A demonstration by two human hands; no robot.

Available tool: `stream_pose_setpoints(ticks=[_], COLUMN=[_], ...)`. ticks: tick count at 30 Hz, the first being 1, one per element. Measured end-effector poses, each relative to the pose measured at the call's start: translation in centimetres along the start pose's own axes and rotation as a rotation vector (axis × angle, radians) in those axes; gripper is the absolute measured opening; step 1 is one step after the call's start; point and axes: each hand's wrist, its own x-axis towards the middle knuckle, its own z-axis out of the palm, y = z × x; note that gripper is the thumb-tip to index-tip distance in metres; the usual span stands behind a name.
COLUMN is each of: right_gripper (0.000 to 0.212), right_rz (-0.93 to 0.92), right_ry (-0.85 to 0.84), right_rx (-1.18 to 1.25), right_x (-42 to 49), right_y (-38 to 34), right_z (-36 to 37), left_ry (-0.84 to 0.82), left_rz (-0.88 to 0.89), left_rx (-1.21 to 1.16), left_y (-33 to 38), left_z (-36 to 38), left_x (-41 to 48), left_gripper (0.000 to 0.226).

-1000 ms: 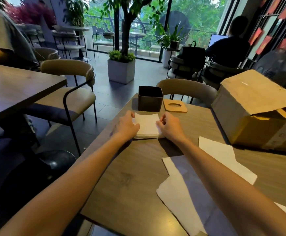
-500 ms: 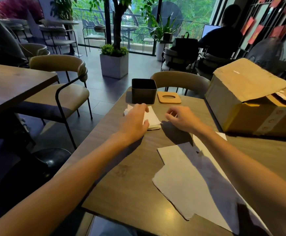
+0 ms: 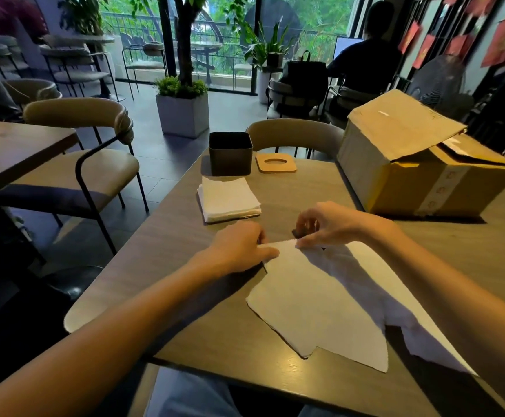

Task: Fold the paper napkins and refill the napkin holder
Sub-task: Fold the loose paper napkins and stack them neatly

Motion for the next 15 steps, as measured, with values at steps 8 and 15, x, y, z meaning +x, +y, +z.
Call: stream_pose_setpoints(ticks=[8,15], right_gripper=[0.011,0.022], right_rz=[-0.091,-0.128], right_ry=[0.117,0.313], right_rx=[0.08,0.407], right_x=[0.0,2.2], right_y=[0.1,-1.0], right_z=[0.0,-0.8], left_ry=[0.04,0.294], left_rz=[-0.007,-0.09], left_rx=[-0.321,-0.716], left_y=[-0.2,-2.2], left_z=[-0.3,-1.6], left_x=[-0.1,1.3], left_gripper=[0.021,0.038])
